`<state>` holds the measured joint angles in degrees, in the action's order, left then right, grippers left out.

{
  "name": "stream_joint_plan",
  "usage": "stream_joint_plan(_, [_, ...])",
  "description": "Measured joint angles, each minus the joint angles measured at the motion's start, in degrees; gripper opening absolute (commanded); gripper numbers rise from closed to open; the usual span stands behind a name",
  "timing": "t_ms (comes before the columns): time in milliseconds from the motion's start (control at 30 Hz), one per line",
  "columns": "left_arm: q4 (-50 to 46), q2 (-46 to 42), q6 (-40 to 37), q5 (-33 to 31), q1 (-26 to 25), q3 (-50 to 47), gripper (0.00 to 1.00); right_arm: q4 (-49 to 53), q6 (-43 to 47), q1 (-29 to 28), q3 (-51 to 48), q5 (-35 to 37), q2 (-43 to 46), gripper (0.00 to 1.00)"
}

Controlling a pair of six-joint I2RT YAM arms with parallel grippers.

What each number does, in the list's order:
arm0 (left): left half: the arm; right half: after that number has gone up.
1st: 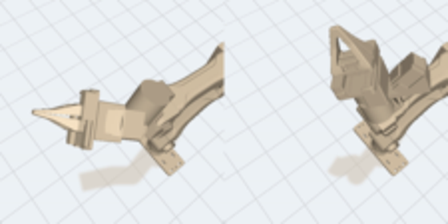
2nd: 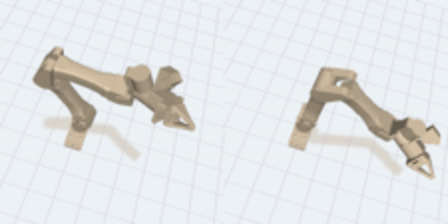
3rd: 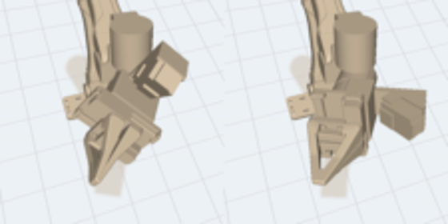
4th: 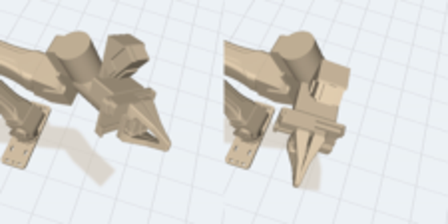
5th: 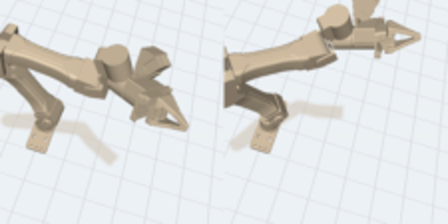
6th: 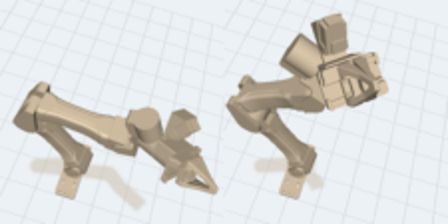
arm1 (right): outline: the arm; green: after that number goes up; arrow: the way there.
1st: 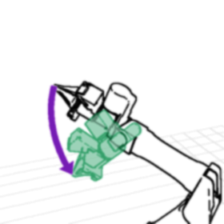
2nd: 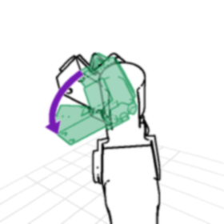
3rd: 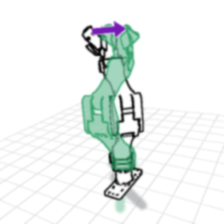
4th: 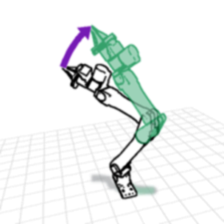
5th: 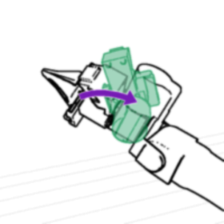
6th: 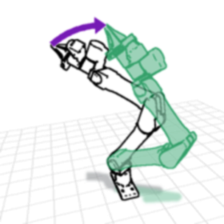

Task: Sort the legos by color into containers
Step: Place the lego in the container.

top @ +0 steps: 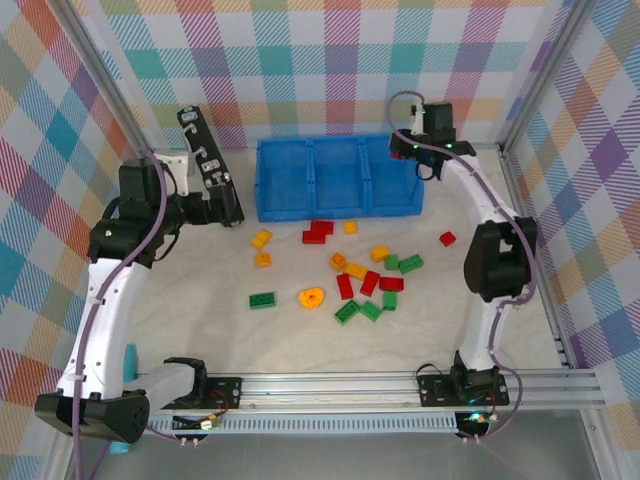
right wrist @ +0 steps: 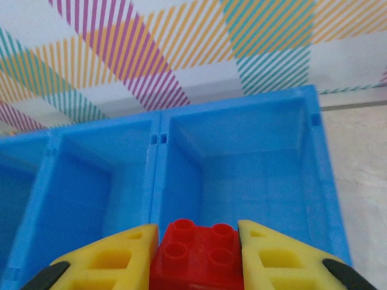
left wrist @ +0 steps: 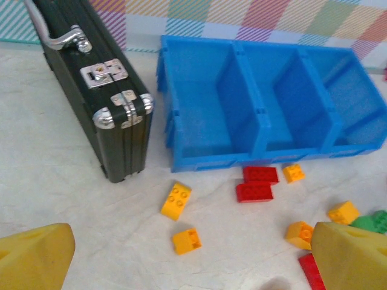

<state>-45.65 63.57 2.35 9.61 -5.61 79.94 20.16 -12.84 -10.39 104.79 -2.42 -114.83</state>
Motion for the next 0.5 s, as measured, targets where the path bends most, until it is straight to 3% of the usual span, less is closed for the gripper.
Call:
stream_joint_plan(267, [-9.4,2.2,1.0,4.0,-2.1,17.4,1.0,1.0,10.2,-3.9,4.5,7.1,-11.2,0.35])
stream_joint_plan(500, [-16.9,6.0,0.1,2.3,-9.8,35.2,1.0,2.1,12.7,-4.2,5.6,9.5,-13.6,0.5])
